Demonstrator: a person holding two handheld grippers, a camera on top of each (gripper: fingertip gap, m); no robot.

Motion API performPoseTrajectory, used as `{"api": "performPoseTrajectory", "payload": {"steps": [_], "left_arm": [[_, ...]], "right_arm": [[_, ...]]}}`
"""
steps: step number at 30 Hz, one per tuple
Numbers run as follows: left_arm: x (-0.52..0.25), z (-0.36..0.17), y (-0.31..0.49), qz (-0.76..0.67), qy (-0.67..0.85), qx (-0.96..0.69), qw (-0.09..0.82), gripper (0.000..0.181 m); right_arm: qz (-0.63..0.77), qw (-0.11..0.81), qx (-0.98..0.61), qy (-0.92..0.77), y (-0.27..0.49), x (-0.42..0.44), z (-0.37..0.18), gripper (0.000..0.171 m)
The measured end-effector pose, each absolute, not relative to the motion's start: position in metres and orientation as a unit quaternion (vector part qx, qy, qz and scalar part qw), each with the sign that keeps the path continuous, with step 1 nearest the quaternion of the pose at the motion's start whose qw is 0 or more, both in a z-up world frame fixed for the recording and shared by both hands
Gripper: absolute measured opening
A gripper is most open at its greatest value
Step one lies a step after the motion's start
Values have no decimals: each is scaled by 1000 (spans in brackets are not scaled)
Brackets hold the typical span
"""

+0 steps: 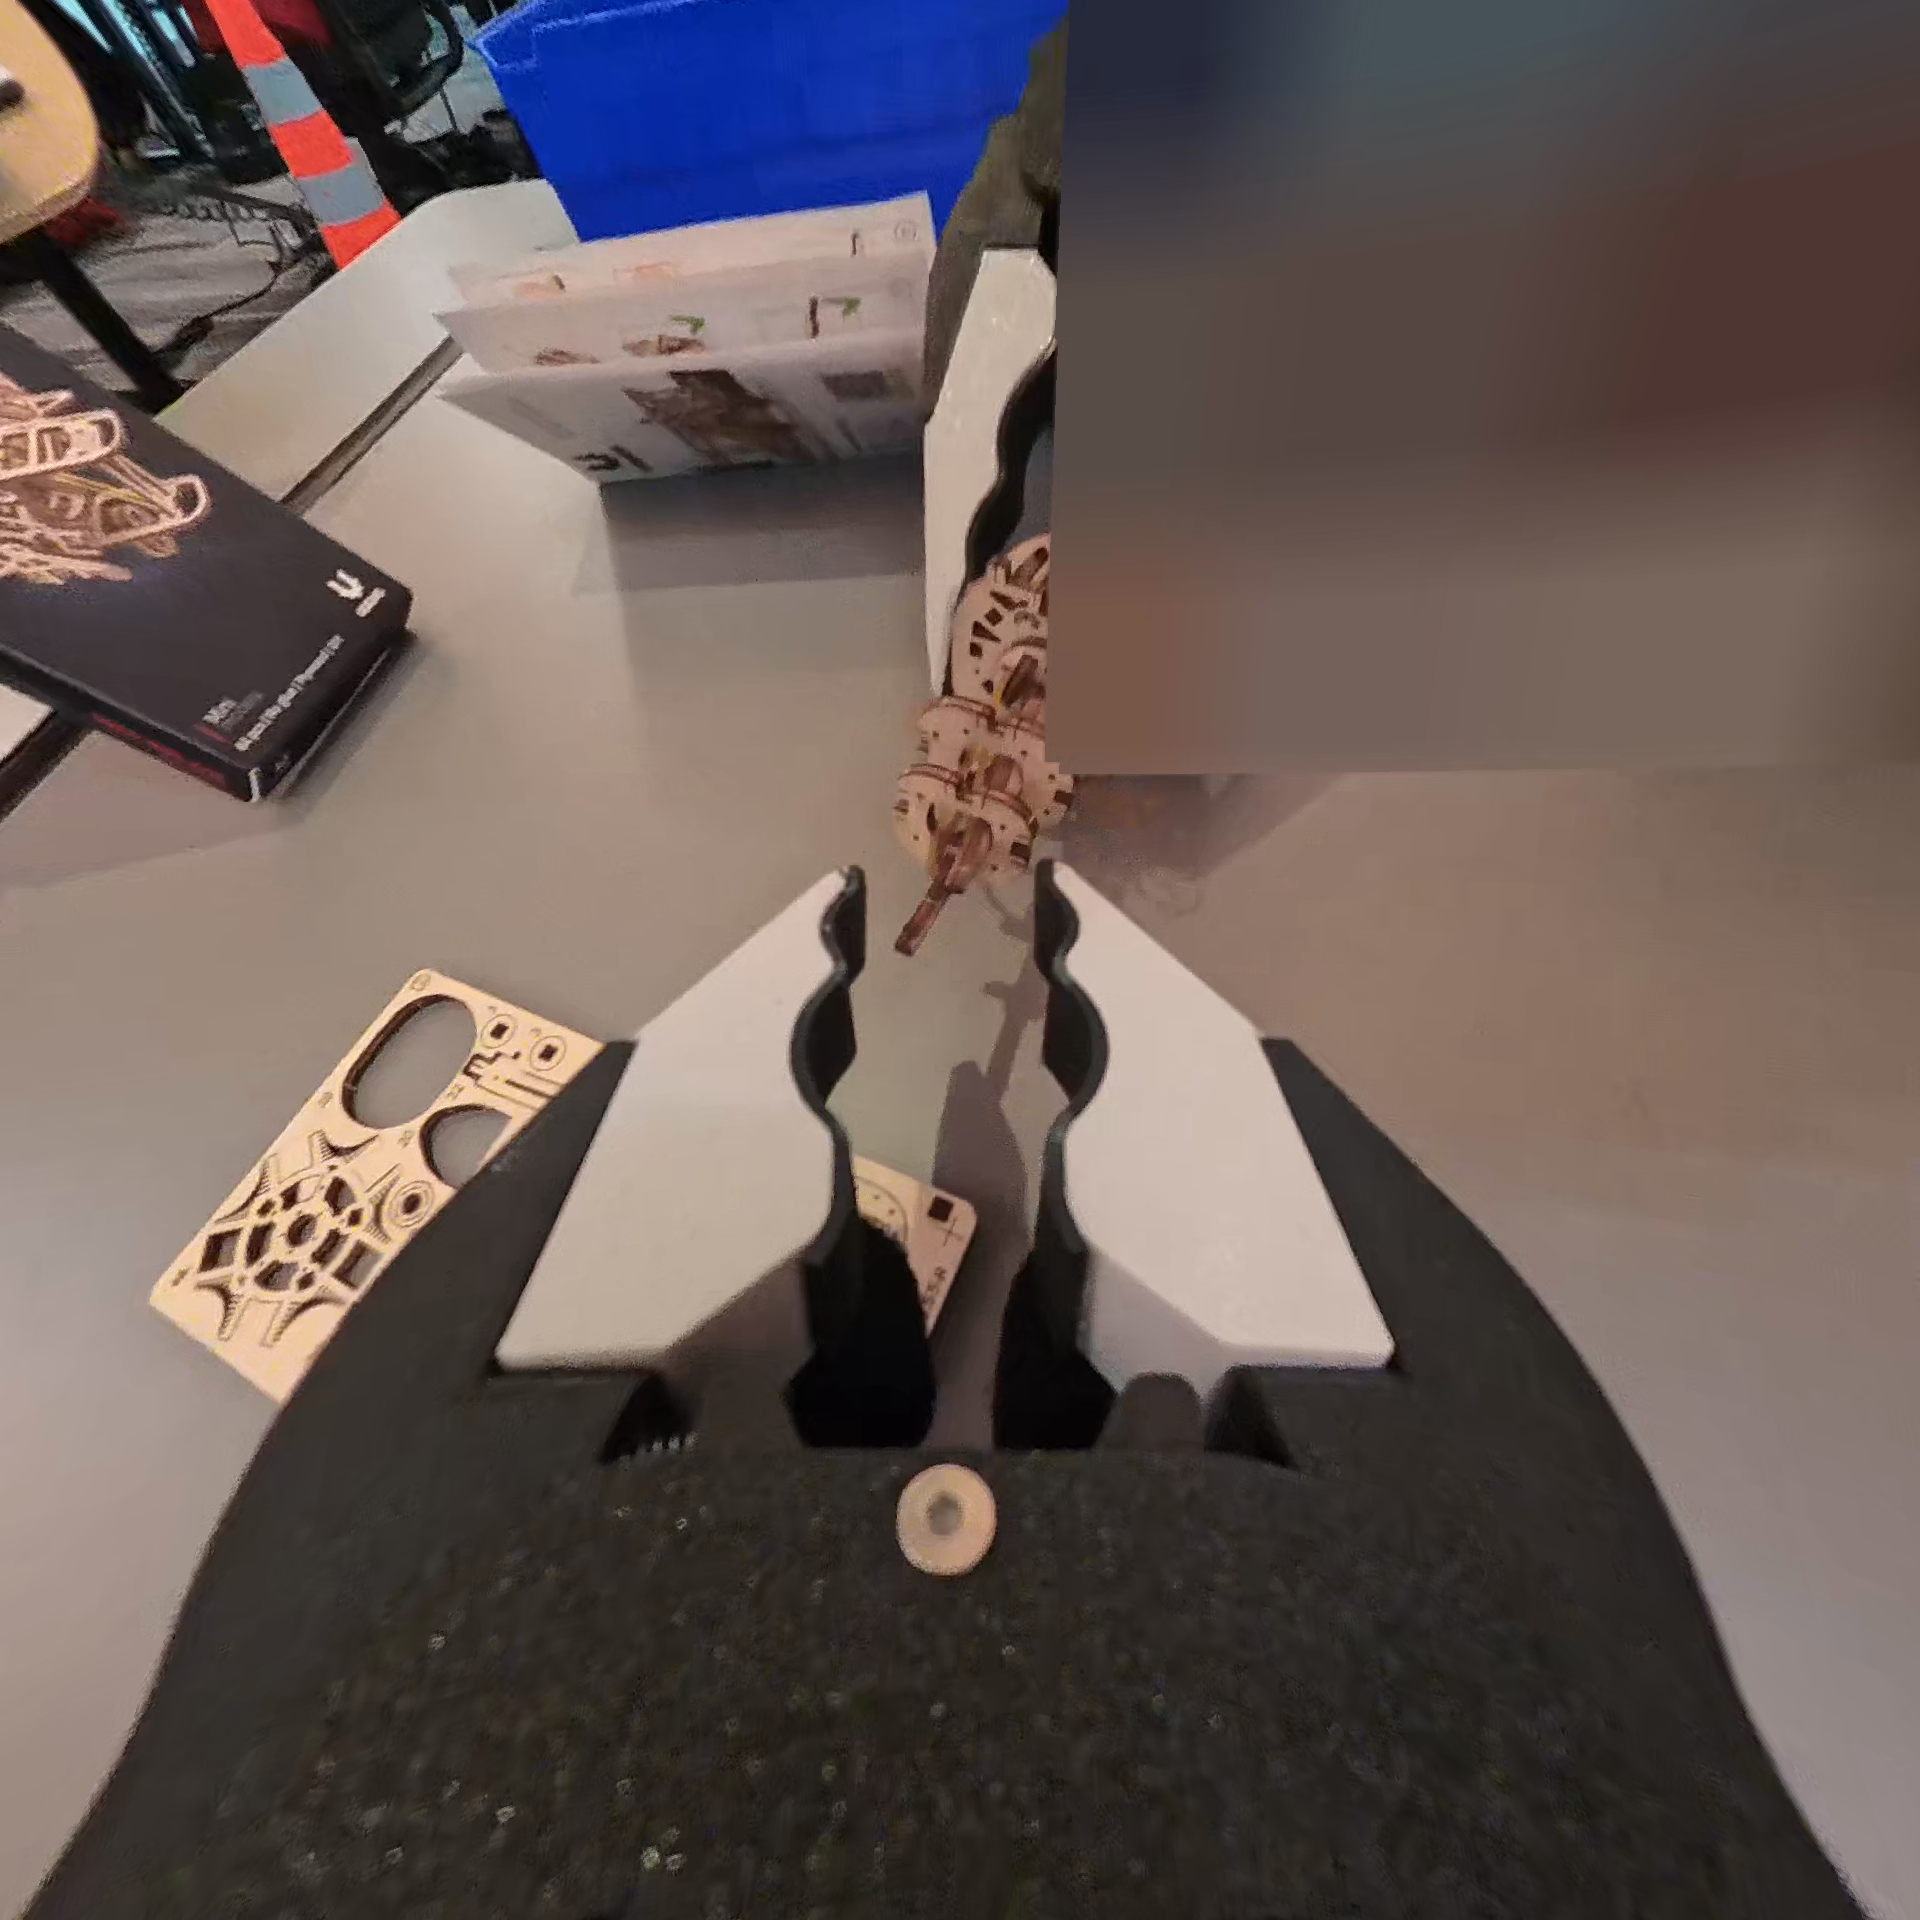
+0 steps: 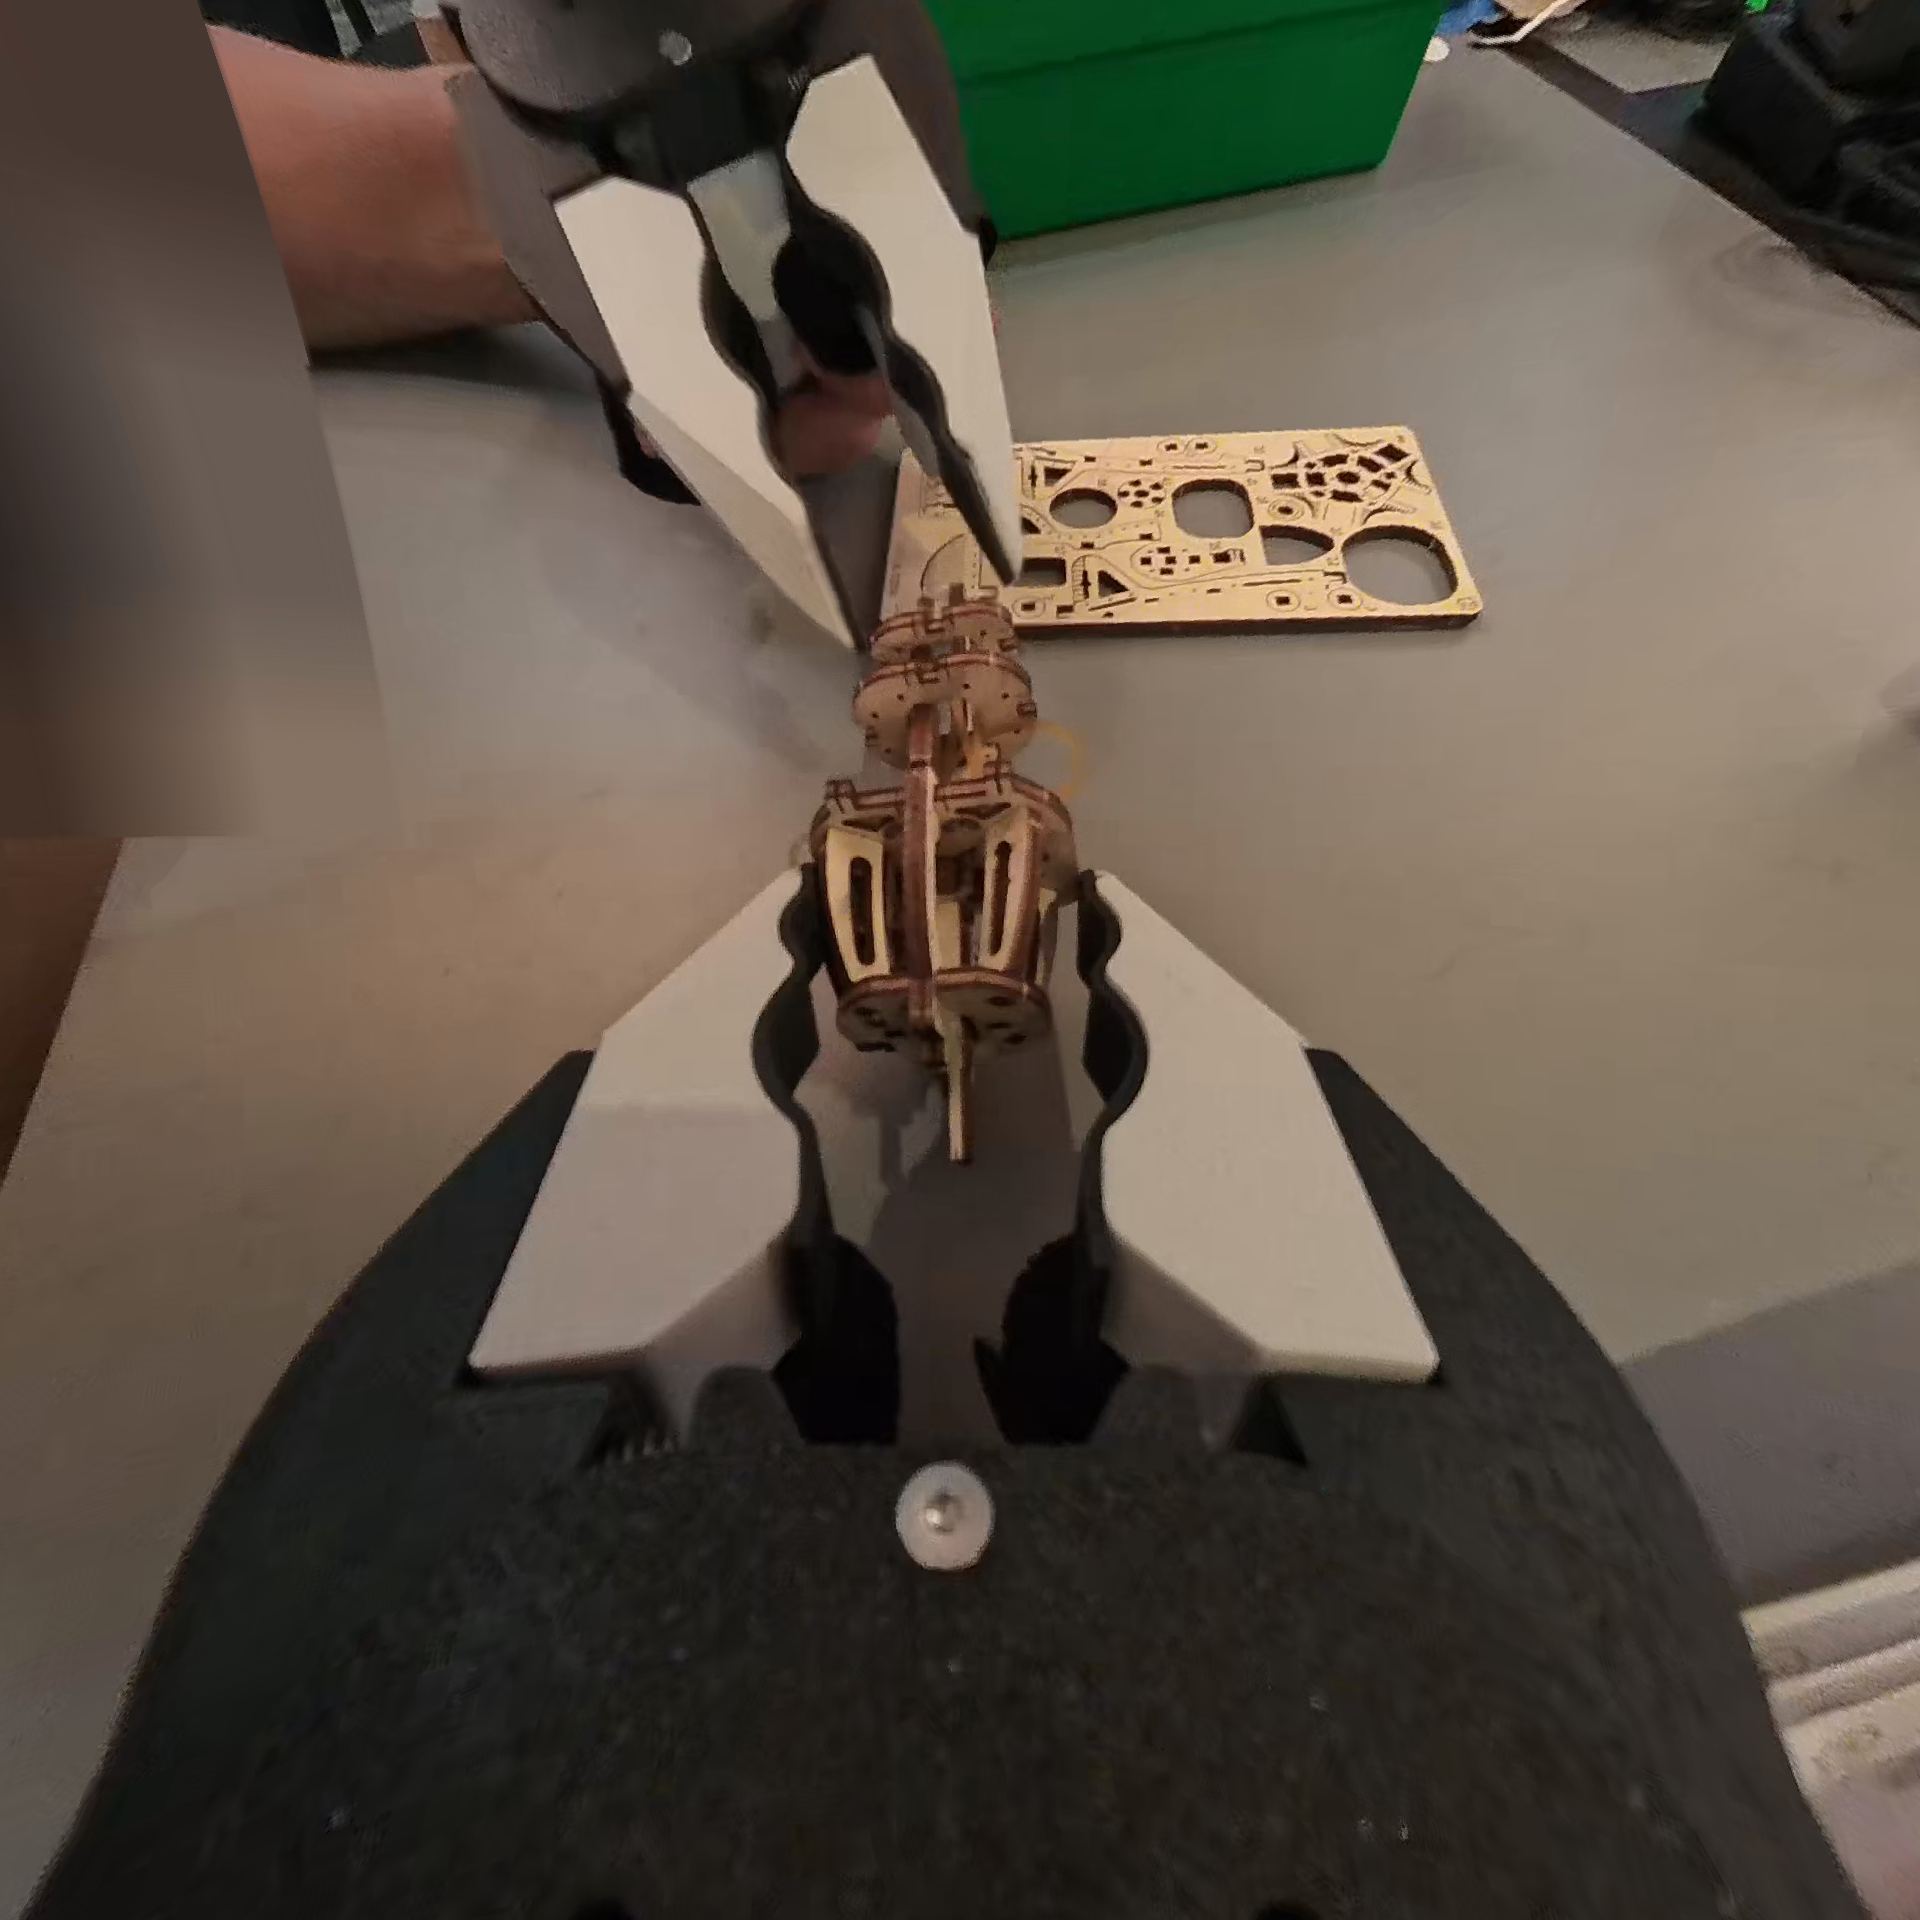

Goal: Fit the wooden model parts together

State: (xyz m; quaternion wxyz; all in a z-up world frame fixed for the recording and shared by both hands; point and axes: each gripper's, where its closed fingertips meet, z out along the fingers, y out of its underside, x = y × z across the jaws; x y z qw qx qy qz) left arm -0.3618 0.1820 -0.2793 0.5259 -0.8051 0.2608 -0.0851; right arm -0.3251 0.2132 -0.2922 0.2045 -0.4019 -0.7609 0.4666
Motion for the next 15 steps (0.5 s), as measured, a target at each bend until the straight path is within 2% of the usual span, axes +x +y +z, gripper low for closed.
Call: {"api": "performPoseTrajectory", "payload": {"steps": [9,10,11,15], "left_arm": [[-355,-281,179,-85,285,-799,523,16],[-353,-281,177,-85,292,-796,523,10],[-352,-281,177,-83,297,-793,525,4],[-353,-284,177,-74,298,-798,519,3]], "right_arm": [[469,200,-389,-767,204,-321,-292,48],[468,201,-389,-768,205,-321,-292,48],[465,204,-388,-769,205,-321,-292,48],[436,244,-371,-783,209,-322,-293,48]]}}
